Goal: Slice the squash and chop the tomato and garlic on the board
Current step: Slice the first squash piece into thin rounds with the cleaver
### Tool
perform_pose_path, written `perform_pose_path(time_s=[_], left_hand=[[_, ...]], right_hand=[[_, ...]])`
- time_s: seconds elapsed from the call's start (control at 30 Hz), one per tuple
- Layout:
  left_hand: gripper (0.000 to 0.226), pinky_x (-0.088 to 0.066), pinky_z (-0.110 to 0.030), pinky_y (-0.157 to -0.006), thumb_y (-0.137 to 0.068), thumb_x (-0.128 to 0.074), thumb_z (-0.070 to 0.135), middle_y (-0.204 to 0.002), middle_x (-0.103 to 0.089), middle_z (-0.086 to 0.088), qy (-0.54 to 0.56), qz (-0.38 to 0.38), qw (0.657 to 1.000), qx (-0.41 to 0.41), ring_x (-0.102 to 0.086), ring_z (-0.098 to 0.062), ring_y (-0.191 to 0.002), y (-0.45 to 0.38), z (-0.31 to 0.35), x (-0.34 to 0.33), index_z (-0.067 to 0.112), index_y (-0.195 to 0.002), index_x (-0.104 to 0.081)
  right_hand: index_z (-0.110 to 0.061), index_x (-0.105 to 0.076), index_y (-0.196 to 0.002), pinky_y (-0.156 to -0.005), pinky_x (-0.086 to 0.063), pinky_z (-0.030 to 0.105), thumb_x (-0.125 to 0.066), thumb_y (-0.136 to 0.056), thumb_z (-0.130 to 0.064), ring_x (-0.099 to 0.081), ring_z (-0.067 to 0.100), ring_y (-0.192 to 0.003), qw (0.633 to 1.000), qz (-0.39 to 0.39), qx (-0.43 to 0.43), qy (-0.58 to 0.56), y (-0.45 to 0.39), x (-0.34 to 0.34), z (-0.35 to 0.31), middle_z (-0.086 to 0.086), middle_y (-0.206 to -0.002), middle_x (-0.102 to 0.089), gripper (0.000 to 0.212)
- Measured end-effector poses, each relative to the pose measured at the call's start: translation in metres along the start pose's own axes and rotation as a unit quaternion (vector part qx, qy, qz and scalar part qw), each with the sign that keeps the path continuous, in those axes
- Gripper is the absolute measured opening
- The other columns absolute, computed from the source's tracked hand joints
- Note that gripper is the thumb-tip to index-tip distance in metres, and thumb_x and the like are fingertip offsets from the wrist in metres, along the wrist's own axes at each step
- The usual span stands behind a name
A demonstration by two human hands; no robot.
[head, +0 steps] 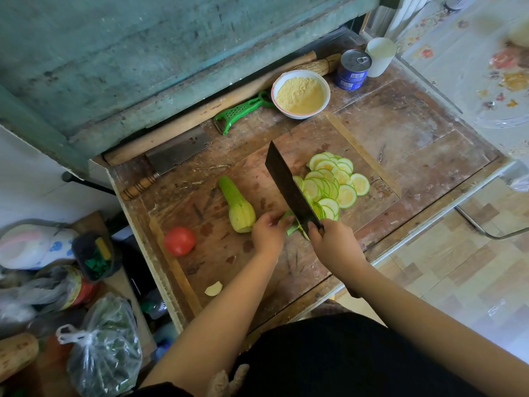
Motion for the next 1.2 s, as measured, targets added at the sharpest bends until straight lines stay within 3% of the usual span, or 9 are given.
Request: perform_pose_path(time_s=[0.2, 0.47, 0.6, 0.73, 0.83, 1.07, 1.2], left_hand=[[0.018, -0.051, -0.040, -0.089, -0.078, -0.076, 0.011, -0.100, -0.070, -0.015, -0.011, 0.007, 1.000, -0.004, -0.065, -0.027, -0.096, -0.003, -0.004, 0.001, 0.006, -0.093, -0.068], [0.028, -0.047, -0.008, -0.065, -0.078, -0.074, 0.005, -0.102, -0.067, -0.016, 0.030, 0.016, 0.999, 0.007, -0.060, -0.014, -0.084, -0.001, -0.001, -0.001, -0.006, -0.103, -0.065], [0.025, -0.049, -0.021, -0.076, -0.078, -0.074, 0.005, -0.101, -0.067, -0.014, 0.036, 0.020, 0.999, 0.017, -0.060, -0.017, -0.089, 0.000, -0.001, -0.002, -0.002, -0.100, -0.065], [0.021, -0.049, -0.024, -0.078, -0.078, -0.074, 0.005, -0.099, -0.066, -0.010, 0.030, 0.022, 0.999, 0.012, -0.060, -0.017, -0.091, -0.001, -0.002, -0.002, 0.000, -0.097, -0.066], [0.017, -0.049, -0.034, -0.087, -0.078, -0.074, 0.006, -0.098, -0.067, -0.010, 0.025, 0.020, 0.999, 0.013, -0.062, -0.020, -0.093, -0.002, -0.003, -0.002, 0.006, -0.092, -0.066], [0.025, -0.050, -0.034, -0.088, -0.081, -0.071, 0.007, -0.103, -0.069, -0.014, 0.000, 0.016, 1.000, -0.012, -0.063, -0.021, -0.094, -0.004, -0.006, -0.002, 0.000, -0.105, -0.067], [0.031, -0.051, -0.033, -0.090, -0.083, -0.070, 0.009, -0.107, -0.068, -0.008, -0.032, -0.008, 0.999, -0.027, -0.063, -0.018, -0.096, -0.003, -0.006, -0.001, 0.002, -0.113, -0.066]], right_hand=[[-0.013, -0.042, -0.064, -0.049, -0.032, 0.028, -0.044, -0.098, -0.032, -0.046, 0.024, -0.055, 1.000, 0.007, 0.025, 0.017, 0.009, 0.004, 0.001, 0.003, -0.056, -0.046, 0.039], [-0.005, -0.055, -0.076, -0.054, -0.041, 0.032, -0.044, -0.097, -0.034, -0.054, 0.027, -0.060, 1.000, 0.011, 0.026, 0.010, 0.012, 0.004, 0.004, 0.004, -0.060, -0.052, 0.038], [-0.006, -0.055, -0.076, -0.057, -0.045, 0.034, -0.043, -0.097, -0.035, -0.056, 0.029, -0.064, 1.000, 0.004, 0.021, 0.009, 0.012, 0.003, 0.004, 0.004, -0.062, -0.054, 0.038], [-0.010, -0.047, -0.069, -0.056, -0.040, 0.031, -0.041, -0.098, -0.034, -0.052, 0.027, -0.063, 1.000, -0.008, 0.014, 0.023, 0.008, 0.002, 0.002, 0.004, -0.062, -0.050, 0.038], [-0.012, -0.044, -0.067, -0.054, -0.039, 0.030, -0.040, -0.099, -0.033, -0.050, 0.026, -0.061, 0.999, -0.020, 0.012, 0.033, 0.003, -0.001, -0.001, 0.004, -0.061, -0.049, 0.038], [-0.013, -0.044, -0.069, -0.059, -0.039, 0.032, -0.039, -0.099, -0.033, -0.052, 0.029, -0.068, 0.999, -0.037, -0.013, 0.034, -0.011, -0.017, -0.006, 0.003, -0.064, -0.048, 0.036], [-0.015, -0.042, -0.066, -0.056, -0.037, 0.030, -0.040, -0.099, -0.032, -0.050, 0.026, -0.065, 0.999, -0.030, -0.019, 0.022, -0.012, -0.017, -0.006, 0.002, -0.063, -0.048, 0.037]])
Point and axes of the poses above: each hand's wrist, its own y-axis away from the middle knuckle, its own x-axis out of the back of the hand, z = x × y, the point moved 2 cm from there along -y, towards the middle knuckle
